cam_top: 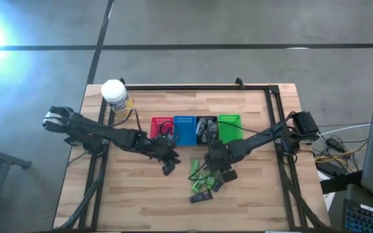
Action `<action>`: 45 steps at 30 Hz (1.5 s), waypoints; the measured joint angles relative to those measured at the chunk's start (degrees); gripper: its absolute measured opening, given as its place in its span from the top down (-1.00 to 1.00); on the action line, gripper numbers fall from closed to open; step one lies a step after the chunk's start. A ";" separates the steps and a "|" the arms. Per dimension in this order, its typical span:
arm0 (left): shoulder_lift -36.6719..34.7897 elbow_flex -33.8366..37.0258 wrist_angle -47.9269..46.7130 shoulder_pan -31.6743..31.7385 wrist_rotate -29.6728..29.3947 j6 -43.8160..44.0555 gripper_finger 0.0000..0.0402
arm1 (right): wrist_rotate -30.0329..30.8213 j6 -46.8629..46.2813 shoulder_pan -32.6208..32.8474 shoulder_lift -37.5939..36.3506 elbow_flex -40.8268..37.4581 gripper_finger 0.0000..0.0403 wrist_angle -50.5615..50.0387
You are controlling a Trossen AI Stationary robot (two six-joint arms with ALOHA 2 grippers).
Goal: Pick & Place Travel size toiletries
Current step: Put the blue razor into the red bin
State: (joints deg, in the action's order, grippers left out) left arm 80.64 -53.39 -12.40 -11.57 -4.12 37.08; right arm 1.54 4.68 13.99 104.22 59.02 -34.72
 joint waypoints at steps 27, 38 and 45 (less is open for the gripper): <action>-0.22 -5.57 1.67 -1.11 -0.22 -10.16 0.18 | 1.03 -23.74 -0.04 -13.82 5.86 0.89 -3.65; 1.36 -9.17 3.49 -2.47 -6.02 -25.20 -0.28 | -4.15 -27.29 -0.04 -16.63 9.42 0.89 0.04; 2.47 -9.31 9.36 -2.43 -6.05 -24.76 -0.37 | -3.03 -28.98 -0.04 -16.85 10.39 0.89 3.85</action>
State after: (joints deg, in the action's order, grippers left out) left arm 83.11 -62.70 -3.04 -14.00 -10.17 12.32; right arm -1.49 -24.30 13.96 87.37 69.41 -30.87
